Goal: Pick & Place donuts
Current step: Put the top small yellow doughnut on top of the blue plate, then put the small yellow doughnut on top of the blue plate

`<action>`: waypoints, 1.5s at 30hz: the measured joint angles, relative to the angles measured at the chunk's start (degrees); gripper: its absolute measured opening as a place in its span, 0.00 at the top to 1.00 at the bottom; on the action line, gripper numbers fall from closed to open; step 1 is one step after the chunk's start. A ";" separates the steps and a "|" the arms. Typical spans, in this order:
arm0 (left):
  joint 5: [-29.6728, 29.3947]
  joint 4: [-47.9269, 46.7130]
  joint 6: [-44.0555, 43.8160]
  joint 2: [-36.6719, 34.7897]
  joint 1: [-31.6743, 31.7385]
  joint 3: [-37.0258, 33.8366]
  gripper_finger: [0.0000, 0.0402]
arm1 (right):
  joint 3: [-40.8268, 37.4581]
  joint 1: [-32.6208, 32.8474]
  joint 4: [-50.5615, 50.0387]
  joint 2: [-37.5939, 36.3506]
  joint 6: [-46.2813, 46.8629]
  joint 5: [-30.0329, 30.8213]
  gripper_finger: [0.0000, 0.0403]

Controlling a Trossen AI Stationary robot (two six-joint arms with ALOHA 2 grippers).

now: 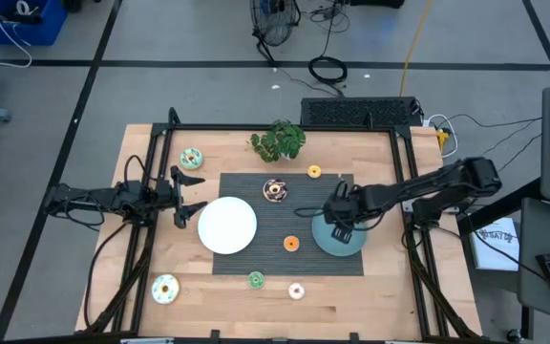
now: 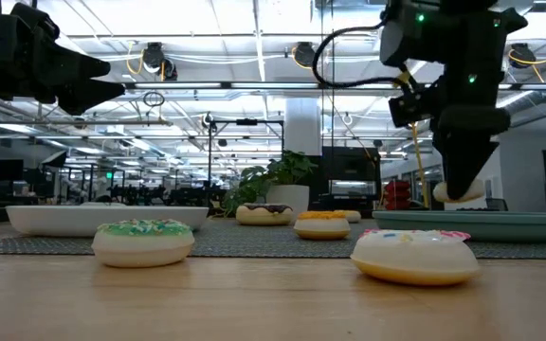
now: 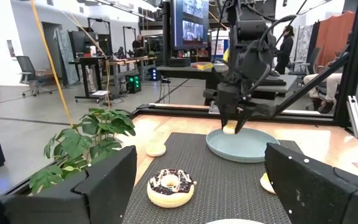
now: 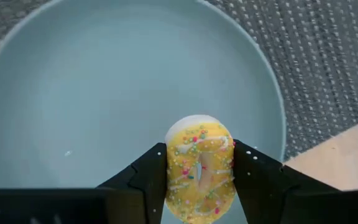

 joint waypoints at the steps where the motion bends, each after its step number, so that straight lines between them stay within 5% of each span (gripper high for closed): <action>1: 0.00 0.00 0.00 0.00 0.00 0.00 0.13 | -0.23 -0.15 0.79 0.46 0.33 0.78 0.62; 25: 0.02 0.00 0.00 -0.02 0.00 0.00 0.13 | -7.81 -2.64 14.82 1.50 -2.88 1.07 0.61; 37: 0.02 0.01 0.00 -0.02 0.00 0.00 0.13 | -7.90 -2.63 14.96 -0.95 -3.02 -0.47 0.35; 45: 0.02 0.02 0.00 -0.02 0.00 0.00 0.13 | -7.90 -2.71 15.09 -6.80 -3.27 0.41 0.32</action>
